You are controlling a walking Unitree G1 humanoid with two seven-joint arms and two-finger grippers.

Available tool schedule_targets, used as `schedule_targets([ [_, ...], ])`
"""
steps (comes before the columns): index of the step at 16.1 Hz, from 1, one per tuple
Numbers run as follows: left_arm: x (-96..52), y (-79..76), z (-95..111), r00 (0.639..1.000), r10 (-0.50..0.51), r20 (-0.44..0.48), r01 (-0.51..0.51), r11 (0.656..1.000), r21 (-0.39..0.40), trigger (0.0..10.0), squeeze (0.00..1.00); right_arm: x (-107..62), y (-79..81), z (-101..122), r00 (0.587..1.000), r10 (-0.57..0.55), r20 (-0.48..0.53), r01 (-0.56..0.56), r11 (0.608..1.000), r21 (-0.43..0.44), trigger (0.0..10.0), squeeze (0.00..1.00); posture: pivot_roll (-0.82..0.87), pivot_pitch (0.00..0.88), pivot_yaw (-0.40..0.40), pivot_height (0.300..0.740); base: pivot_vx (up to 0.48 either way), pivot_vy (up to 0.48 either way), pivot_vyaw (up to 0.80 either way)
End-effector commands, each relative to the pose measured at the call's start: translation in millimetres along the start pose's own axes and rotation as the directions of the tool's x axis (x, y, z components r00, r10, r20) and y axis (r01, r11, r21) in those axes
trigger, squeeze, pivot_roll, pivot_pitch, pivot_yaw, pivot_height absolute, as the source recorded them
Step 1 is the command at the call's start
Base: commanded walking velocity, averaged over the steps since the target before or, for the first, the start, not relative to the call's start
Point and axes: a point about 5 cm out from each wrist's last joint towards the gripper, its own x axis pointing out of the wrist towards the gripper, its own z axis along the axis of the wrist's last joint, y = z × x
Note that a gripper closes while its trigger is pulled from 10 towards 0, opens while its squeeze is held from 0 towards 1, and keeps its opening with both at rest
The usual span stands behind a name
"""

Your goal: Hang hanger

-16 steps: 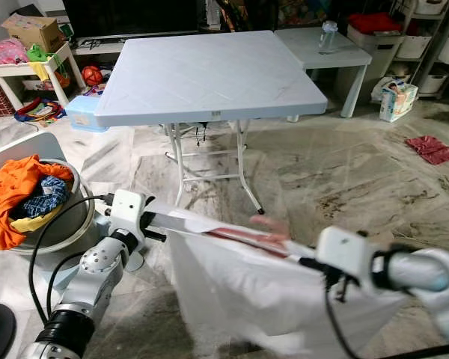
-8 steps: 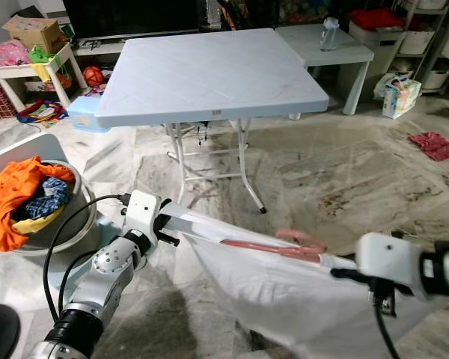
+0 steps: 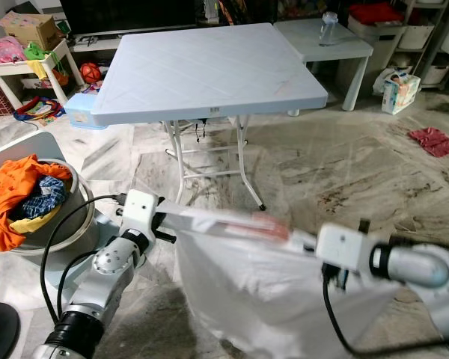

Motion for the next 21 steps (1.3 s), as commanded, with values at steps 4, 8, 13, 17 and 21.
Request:
schedule_targets([
  [4, -1.3, -18.4, 18, 0.99, -0.084, 0.109, 0.092, 0.993, -0.076, 10.0, 1.0, 17.1, -7.8, 16, 0.992, -0.115, 0.042, 0.113, 0.992, 0.057, 10.0, 0.0, -0.03, 0.037, 0.039, 0.74, 0.0, 0.0, 0.0],
  [8, -3.4, -40.0, 19, 0.974, -0.186, 0.128, 0.194, 0.98, -0.047, 10.0, 1.0, 29.6, -25.0, 49, 0.96, -0.235, 0.15, 0.198, 0.955, 0.222, 10.0, 0.0, -0.03, 0.027, 0.037, 0.74, 0.0, 0.0, 0.0],
  [13, -0.7, 5.5, 8, 0.994, 0.081, 0.074, -0.09, 0.988, 0.126, 10.0, 1.0, 0.3, -25.8, 74, 0.966, -0.053, 0.253, -0.006, 0.974, 0.226, 10.0, 0.0, -0.04, 0.023, 0.028, 0.74, 0.0, 0.0, 0.0],
  [17, -0.1, 30.4, 9, 0.975, 0.209, 0.077, -0.219, 0.96, 0.172, 10.0, 0.0, -17.0, -26.1, 84, 0.953, 0.02, 0.301, -0.085, 0.975, 0.204, 10.0, 0.0, -0.04, 0.026, 0.033, 0.74, 0.0, 0.0, 0.0],
  [21, -0.2, 27.0, 13, 0.982, 0.14, 0.124, -0.154, 0.983, 0.105, 0.0, 0.0, -26.6, -15.0, 82, 0.946, 0.117, 0.303, -0.182, 0.963, 0.196, 10.0, 0.0, -0.04, 0.028, 0.034, 0.74, 0.0, 0.0, 0.0],
])
